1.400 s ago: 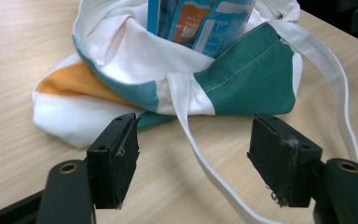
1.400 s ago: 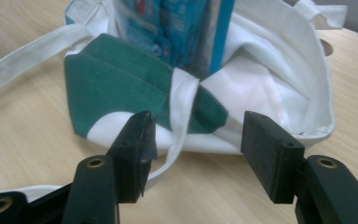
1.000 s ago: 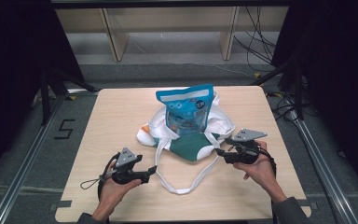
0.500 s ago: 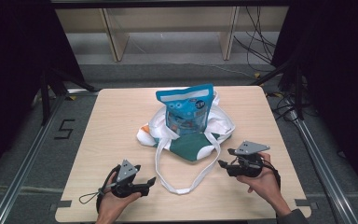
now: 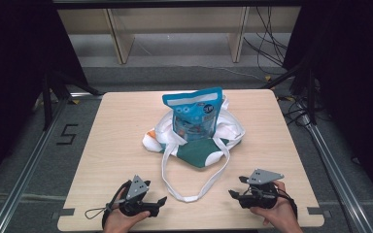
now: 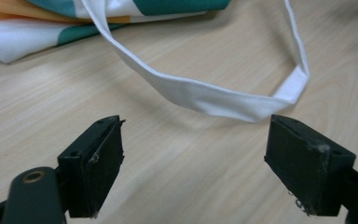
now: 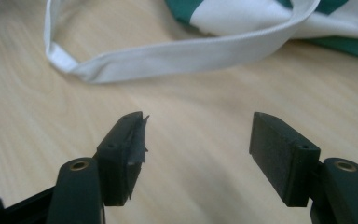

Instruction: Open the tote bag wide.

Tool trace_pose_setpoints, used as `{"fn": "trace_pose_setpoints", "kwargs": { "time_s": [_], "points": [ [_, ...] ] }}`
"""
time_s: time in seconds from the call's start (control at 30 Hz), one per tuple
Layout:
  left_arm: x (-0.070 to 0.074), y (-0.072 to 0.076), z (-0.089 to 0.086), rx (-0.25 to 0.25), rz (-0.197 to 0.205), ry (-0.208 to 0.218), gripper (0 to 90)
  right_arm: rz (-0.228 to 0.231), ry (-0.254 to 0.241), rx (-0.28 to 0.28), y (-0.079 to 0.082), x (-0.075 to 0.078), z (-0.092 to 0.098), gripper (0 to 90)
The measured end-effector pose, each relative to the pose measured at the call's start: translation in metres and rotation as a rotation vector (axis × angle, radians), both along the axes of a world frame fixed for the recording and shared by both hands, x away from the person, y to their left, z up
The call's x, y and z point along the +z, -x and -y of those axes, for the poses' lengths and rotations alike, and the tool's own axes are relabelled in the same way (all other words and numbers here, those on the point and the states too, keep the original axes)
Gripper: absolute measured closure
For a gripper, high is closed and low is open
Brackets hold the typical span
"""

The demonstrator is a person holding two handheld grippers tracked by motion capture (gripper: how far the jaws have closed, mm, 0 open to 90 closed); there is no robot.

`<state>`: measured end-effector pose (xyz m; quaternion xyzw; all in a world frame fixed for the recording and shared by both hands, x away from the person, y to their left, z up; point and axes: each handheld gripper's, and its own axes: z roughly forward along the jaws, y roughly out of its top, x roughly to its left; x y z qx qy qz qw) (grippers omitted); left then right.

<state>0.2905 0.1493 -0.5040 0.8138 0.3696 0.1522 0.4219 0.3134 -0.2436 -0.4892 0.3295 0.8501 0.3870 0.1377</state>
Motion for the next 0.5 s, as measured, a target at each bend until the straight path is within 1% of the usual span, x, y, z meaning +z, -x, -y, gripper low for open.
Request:
{"fn": "trace_pose_setpoints", "kwargs": {
  "time_s": [0.03,0.07,0.1,0.13,0.17,0.2,0.23,0.27,0.3,0.33,0.37,0.4,0.43,0.47,0.5],
  "points": [
    [0.000,0.002,0.001,-0.008,0.001,-0.008,17.8,0.000,0.007,0.004,0.002,-0.002,0.002,35.6],
    [0.000,0.002,0.001,-0.008,0.001,-0.008,17.4,-0.015,0.005,0.003,0.006,-0.003,0.004,35.4],
    [-0.001,0.004,0.002,-0.010,-0.005,-0.002,17.2,-0.015,0.003,-0.003,0.009,-0.004,0.005,35.2],
    [-0.002,0.006,0.003,-0.025,-0.005,-0.024,16.8,-0.029,0.006,-0.001,0.011,-0.004,0.006,35.1],
    [-0.002,0.007,0.004,-0.027,-0.005,-0.023,16.6,-0.030,0.000,-0.001,0.013,-0.005,0.007,35.0],
    [-0.003,0.007,0.003,-0.038,-0.005,-0.048,16.6,-0.027,-0.003,0.000,0.015,-0.005,0.009,34.8],
    [-0.004,0.007,0.003,-0.031,0.003,-0.046,16.6,-0.043,-0.013,-0.002,0.017,-0.006,0.009,34.7],
    [-0.004,0.007,0.003,-0.034,-0.010,-0.044,16.6,-0.038,-0.009,0.007,0.018,-0.006,0.010,34.6],
    [-0.004,0.006,0.003,-0.035,-0.004,-0.049,16.6,-0.045,-0.018,0.003,0.020,-0.006,0.010,34.3],
    [-0.004,0.006,0.002,-0.038,0.007,-0.052,16.7,-0.057,-0.015,0.006,0.021,-0.006,0.010,34.1],
    [-0.003,0.006,0.002,-0.038,0.006,-0.053,16.6,-0.059,-0.016,0.011,0.022,-0.007,0.011,33.9],
    [-0.003,0.006,0.001,-0.036,0.006,-0.063,16.6,-0.056,-0.008,0.005,0.023,-0.008,0.011,33.9],
    [-0.003,0.006,0.002,-0.026,0.000,-0.054,16.7,-0.060,0.003,0.009,0.023,-0.008,0.011,33.9],
    [-0.003,0.006,0.002,-0.039,0.001,-0.054,16.7,-0.058,0.006,0.012,0.024,-0.009,0.011,33.9],
    [-0.003,0.005,0.002,-0.041,0.008,-0.057,16.7,-0.064,0.014,0.013,0.024,-0.009,0.011,33.9]
  ]
}}
